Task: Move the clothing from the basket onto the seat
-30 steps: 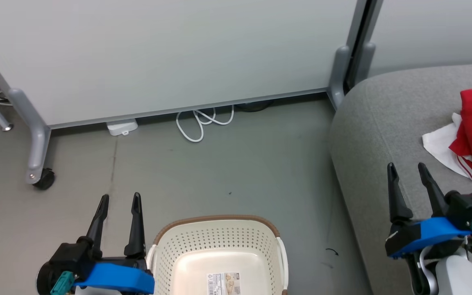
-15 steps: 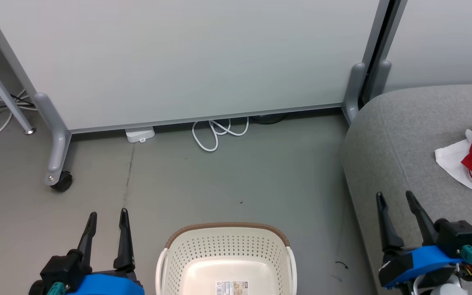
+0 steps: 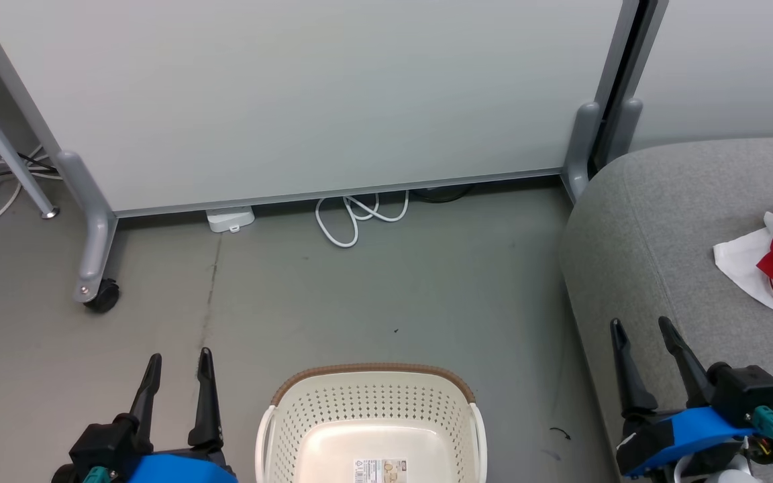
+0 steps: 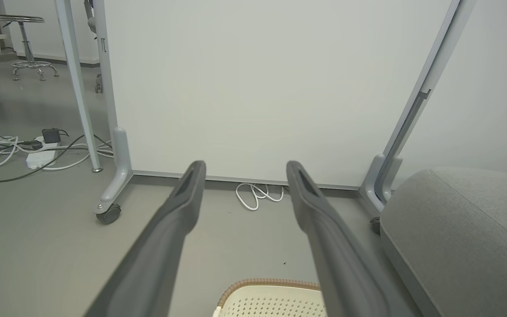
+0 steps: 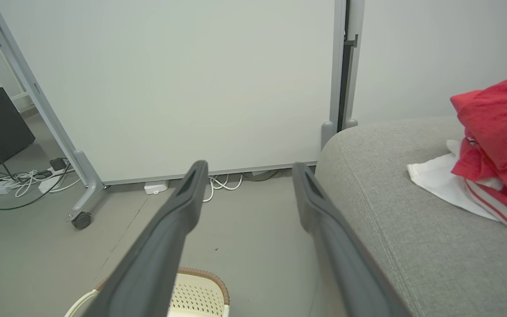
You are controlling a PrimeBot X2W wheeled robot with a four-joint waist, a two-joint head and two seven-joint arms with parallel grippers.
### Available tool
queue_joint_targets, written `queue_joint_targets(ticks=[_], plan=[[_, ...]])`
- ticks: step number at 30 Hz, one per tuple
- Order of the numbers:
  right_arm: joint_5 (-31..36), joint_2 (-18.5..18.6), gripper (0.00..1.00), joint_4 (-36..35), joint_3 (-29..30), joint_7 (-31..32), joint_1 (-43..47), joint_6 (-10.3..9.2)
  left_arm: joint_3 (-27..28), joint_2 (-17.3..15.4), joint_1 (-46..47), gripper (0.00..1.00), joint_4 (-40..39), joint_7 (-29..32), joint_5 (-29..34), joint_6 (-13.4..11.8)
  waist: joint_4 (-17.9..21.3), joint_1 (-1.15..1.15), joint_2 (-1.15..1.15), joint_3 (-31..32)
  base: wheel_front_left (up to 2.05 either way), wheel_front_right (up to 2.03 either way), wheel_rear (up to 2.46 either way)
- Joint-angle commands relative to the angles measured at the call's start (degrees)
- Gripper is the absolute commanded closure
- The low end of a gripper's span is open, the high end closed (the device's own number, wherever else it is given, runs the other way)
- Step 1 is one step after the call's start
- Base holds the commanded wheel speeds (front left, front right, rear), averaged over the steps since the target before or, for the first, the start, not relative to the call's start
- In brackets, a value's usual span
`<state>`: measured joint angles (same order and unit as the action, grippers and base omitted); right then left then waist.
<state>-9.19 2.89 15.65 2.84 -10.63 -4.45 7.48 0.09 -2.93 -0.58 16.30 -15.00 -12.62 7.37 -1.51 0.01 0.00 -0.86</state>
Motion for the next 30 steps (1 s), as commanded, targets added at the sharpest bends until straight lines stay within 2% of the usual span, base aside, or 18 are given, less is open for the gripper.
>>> queue_joint_targets(ticks=[1,6,7,13,30], plan=[[-0.2,0.0,0.00,-0.3,0.0,0.2,0.8,0.03,-0.1,0.0,-0.2,0.00,0.1,-0.3,-0.2,0.0,-0.1,-0.01,0.00,0.0,0.00,0.00,0.00],[-0.4,0.0,0.00,-0.6,0.0,0.3,1.1,0.03,-0.3,0.0,-0.3,0.00,0.3,-0.3,-0.3,0.1,-0.1,-0.01,0.00,0.1,0.00,0.00,0.00],[-0.2,0.0,1.00,-0.3,0.0,0.3,0.2,0.00,-0.4,0.0,0.0,1.00,0.3,0.0,-0.3,0.0,-0.1,0.00,0.00,0.1,0.00,0.00,0.00],[-0.3,-0.2,1.00,2.7,0.0,0.6,1.2,0.00,-0.7,0.2,-1.7,1.00,3.1,0.3,-0.6,0.0,-0.1,0.00,0.00,0.1,0.00,0.00,0.00],[-17.8,-0.2,1.00,1.7,0.9,4.1,0.4,0.00,0.9,0.1,0.3,1.00,1.9,4.8,-17.3,0.0,0.1,0.00,0.00,0.2,0.00,0.00,0.00]])
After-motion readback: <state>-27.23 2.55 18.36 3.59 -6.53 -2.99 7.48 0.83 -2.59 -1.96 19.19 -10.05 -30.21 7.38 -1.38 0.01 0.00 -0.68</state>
